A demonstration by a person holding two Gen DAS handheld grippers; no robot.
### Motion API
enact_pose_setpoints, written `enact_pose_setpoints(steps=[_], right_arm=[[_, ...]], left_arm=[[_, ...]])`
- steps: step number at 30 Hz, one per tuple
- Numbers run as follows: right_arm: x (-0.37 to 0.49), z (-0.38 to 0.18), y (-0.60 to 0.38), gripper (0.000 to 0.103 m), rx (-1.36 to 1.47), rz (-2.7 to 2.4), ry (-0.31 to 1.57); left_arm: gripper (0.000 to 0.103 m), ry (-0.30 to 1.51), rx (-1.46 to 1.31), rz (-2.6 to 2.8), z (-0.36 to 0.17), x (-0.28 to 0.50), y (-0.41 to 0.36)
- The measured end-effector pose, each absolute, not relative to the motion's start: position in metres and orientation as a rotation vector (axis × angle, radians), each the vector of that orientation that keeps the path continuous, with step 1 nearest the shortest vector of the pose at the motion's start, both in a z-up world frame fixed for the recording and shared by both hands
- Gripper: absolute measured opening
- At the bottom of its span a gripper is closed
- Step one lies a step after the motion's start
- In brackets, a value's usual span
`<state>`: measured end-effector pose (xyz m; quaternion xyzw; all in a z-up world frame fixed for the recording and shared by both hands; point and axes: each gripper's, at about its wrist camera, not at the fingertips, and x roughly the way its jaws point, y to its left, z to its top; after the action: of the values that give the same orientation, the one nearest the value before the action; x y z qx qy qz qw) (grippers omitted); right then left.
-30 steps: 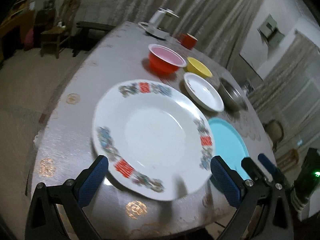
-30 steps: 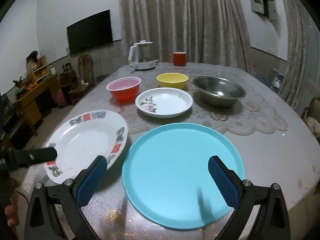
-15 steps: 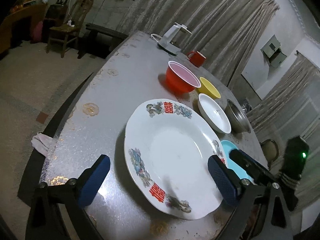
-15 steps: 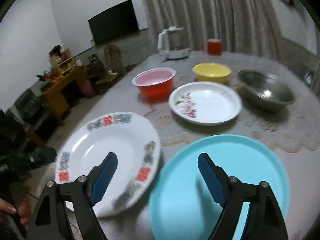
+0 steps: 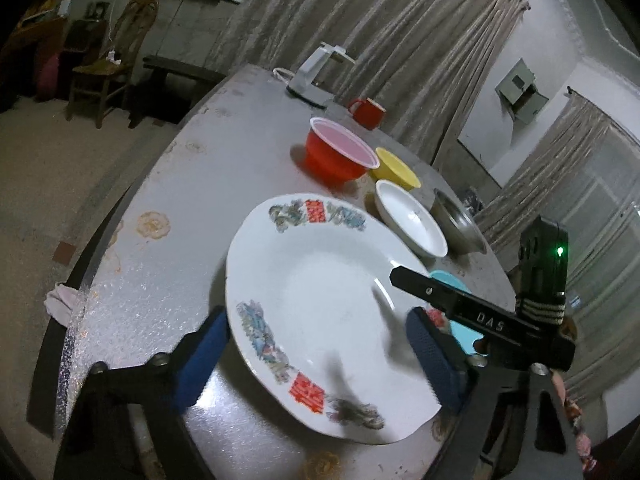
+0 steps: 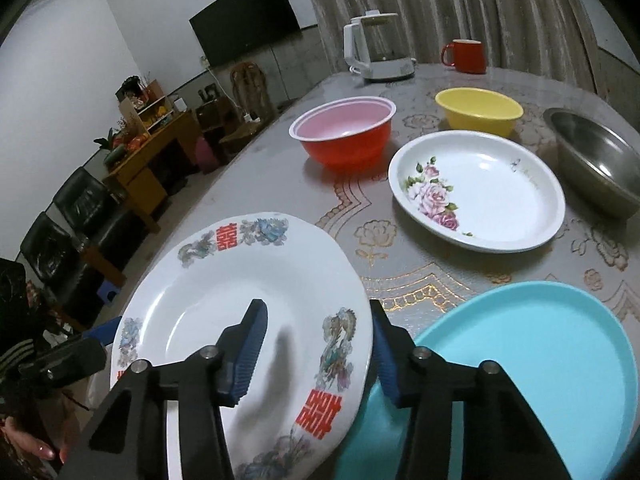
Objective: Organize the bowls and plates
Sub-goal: 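Move both grippers to the rim of the large white plate and grasp it, then carry the white plate with both grippers and lower it onto the light-blue plate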
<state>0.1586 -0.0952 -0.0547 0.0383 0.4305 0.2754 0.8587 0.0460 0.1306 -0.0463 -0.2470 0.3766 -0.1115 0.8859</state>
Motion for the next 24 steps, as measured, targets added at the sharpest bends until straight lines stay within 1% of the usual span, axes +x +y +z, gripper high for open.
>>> enact_pose_setpoints(steps=[1,4,8,12,15,19,24], right_arm=[[0.161,-0.057,-0.095,0.048,0.081,0.581,0.916],[0.163,-0.062,-0.091,0.046,0.068,0.593,0.938],[0.163,-0.067,-0.091,0.041,0.069,0.599,0.947],[0.16,-0.066,-0.089,0.041,0.025,0.598,0.935],[0.157,-0.065,-0.089,0.041,-0.002,0.587,0.916],[0.154,-0.064,-0.09,0.038,0.0,0.575,0.912],[0.153,-0.063,-0.092,0.036,-0.002,0.582,0.912]], left_arm=[[0.076,0.792,-0.517,-0.238,-0.049,0.047,0.131],[0.068,0.821,-0.516,-0.249,-0.058,0.051,0.13],[0.067,0.835,-0.488,-0.26,-0.064,0.054,0.125],[0.068,0.822,-0.442,-0.25,-0.063,0.057,0.119],[0.068,0.818,-0.389,-0.241,-0.062,0.057,0.114],[0.067,0.82,-0.231,-0.199,-0.062,0.055,0.096],[0.068,0.822,-0.18,-0.19,-0.064,0.054,0.094]])
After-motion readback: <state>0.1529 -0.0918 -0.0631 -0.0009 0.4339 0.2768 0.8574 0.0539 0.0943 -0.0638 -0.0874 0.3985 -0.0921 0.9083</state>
